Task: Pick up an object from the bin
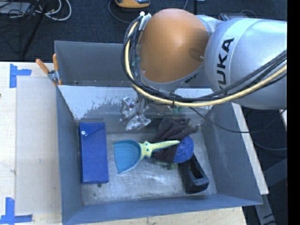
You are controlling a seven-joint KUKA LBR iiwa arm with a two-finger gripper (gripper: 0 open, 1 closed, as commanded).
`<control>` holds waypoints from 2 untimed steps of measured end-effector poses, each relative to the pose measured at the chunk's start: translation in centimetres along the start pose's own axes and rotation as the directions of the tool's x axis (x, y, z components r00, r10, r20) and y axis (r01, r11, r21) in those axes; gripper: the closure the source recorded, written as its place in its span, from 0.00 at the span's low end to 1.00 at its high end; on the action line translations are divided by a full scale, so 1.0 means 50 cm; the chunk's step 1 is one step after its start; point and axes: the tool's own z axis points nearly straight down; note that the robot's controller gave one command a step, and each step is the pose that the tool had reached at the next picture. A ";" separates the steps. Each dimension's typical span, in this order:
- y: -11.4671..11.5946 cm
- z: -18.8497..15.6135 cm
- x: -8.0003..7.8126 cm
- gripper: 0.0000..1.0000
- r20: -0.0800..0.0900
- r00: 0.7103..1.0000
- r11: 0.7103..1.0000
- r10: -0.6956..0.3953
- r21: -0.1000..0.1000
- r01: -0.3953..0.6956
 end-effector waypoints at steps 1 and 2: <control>-0.001 0.000 0.000 1.00 0.000 1.000 1.000 0.001 0.000 -0.001; 0.005 0.106 0.024 1.00 0.003 1.000 1.000 -0.011 0.001 0.011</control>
Offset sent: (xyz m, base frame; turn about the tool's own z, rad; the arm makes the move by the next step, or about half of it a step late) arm -0.0215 -0.0083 -0.0955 -0.0242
